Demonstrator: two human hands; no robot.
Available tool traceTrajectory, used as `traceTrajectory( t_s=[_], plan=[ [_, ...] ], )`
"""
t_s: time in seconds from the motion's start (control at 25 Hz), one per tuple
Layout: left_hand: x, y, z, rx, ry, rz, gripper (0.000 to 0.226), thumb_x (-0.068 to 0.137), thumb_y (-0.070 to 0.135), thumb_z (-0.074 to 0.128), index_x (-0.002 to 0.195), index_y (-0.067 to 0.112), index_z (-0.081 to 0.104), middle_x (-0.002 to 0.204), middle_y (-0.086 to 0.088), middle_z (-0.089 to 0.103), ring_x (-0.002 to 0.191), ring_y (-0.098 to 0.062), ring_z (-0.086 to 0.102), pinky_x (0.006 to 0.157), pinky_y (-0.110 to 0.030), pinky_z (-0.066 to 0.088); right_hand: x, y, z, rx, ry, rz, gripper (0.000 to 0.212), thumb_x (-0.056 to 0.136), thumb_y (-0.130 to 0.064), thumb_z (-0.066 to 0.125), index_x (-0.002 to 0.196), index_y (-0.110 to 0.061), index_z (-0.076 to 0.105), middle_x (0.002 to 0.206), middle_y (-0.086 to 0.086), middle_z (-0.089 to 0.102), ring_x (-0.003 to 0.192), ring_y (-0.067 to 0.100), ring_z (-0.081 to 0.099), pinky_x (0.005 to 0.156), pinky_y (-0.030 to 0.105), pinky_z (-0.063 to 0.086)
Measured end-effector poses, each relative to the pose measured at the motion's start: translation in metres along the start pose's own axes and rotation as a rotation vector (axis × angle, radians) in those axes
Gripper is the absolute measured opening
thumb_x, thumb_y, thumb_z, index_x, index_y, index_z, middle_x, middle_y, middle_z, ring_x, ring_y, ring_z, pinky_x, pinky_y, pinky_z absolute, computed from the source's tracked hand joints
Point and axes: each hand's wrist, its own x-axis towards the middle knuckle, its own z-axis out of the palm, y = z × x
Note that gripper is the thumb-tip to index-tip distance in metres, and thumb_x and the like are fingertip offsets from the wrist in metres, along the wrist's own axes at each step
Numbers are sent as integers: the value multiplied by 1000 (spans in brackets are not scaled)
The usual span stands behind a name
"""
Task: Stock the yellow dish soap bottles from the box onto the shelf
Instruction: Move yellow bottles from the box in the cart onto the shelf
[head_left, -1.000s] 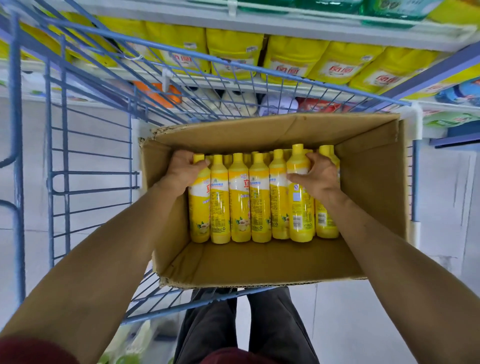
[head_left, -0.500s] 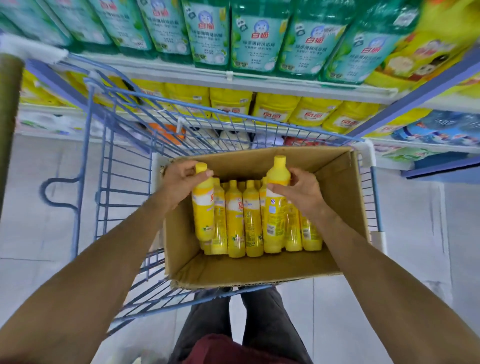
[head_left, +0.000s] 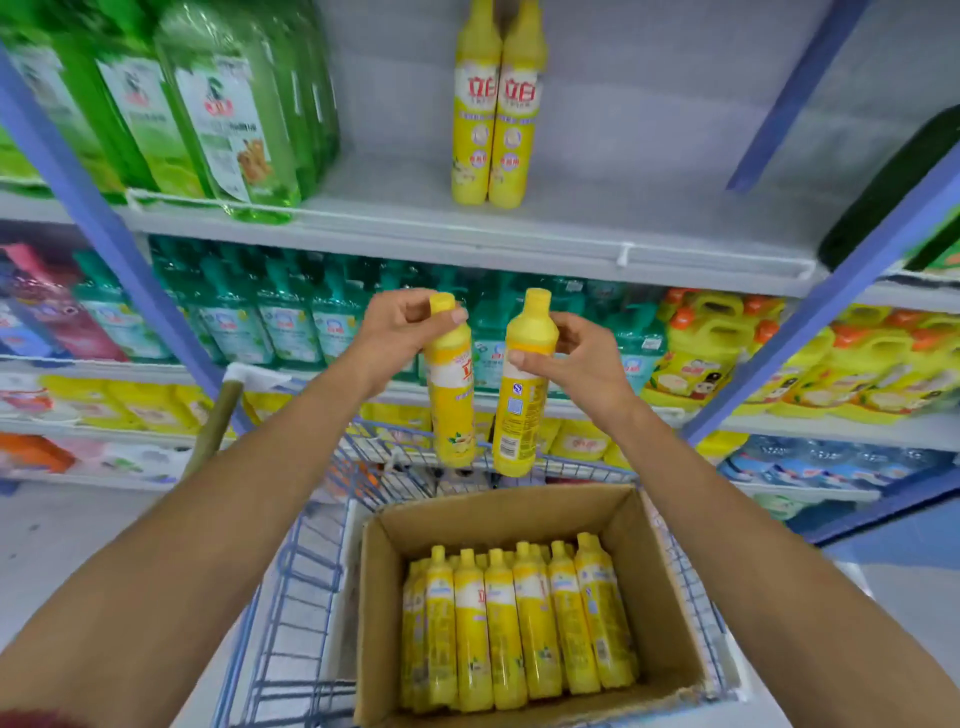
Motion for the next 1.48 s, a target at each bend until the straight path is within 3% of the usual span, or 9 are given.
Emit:
traceTrajectory(
  t_s=[0.12, 0.36, 0.48, 0.68, 1.0, 1.12, 1.24, 1.36, 1.48],
  plan=[
    [24, 71, -12, 3, 2, 113, 20, 89, 19, 76, 104, 6, 75, 98, -7, 78, 88, -16, 73, 77, -32, 60, 26, -60, -13, 34, 40, -115, 51, 68, -22, 93, 113, -17, 70, 101, -2, 77, 91, 10, 73, 81, 26, 59],
    [67, 165, -15, 17, 45, 274, 5, 91, 11, 71, 95, 8, 72, 78, 7, 77, 72, -4, 71, 64, -20, 55, 80, -139, -31, 68, 41, -274, 48, 69, -23, 93, 111, -15, 71, 100, 0, 78, 94, 15, 74, 85, 34, 61],
    [98, 199, -13, 37, 60, 328, 7, 90, 14, 73, 93, 8, 73, 85, -1, 77, 75, -10, 71, 66, -25, 57, 112, -171, -42, 107, 26, -347, 41, 71, -14, 91, 106, -18, 71, 96, -3, 77, 86, 7, 72, 79, 25, 58],
    [147, 230, -5, 64, 180, 390, 30, 88, 12, 76, 102, -13, 68, 91, -16, 73, 75, -16, 67, 66, -27, 57, 168, -198, -54, 137, -5, -409, 40, 71, -9, 90, 105, -17, 69, 92, -7, 75, 78, -4, 70, 71, 14, 53],
    [212, 197, -9, 80, 196, 306, 23, 86, 11, 78, 101, -6, 72, 99, -26, 74, 83, -26, 68, 80, -45, 57, 229, -169, -41, 83, 100, -357, 58, 63, -27, 95, 113, -18, 70, 97, -6, 77, 89, 10, 73, 83, 28, 59],
    [229, 173, -8, 51, 205, 287, 21, 84, 7, 78, 98, -8, 72, 98, -28, 74, 84, -28, 68, 85, -51, 57, 239, -150, -32, 44, 145, -320, 63, 64, -27, 95, 119, -15, 69, 98, -4, 77, 88, 9, 73, 79, 21, 57],
    [236, 165, -4, 68, 219, 307, 22, 79, 11, 83, 96, -1, 73, 93, -19, 76, 80, -21, 69, 80, -42, 59, 243, -138, -30, 78, 181, -298, 61, 67, -18, 93, 122, -14, 66, 98, -6, 75, 83, -5, 69, 74, 10, 52],
    [232, 147, 1, 95, 231, 314, 39, 68, 24, 91, 100, 14, 71, 91, -3, 77, 81, -15, 73, 74, -30, 59, 239, -130, -27, 93, 182, -301, 60, 69, -19, 92, 123, -18, 64, 103, -8, 75, 91, -2, 71, 78, 11, 52],
    [215, 113, 6, 44, 293, 289, 47, 68, 14, 92, 108, 14, 67, 95, 3, 77, 85, -4, 72, 72, -16, 54, 233, -106, -19, 140, 128, -265, 53, 73, -11, 89, 119, -17, 65, 105, -4, 76, 95, 6, 73, 80, 19, 56]
  ],
)
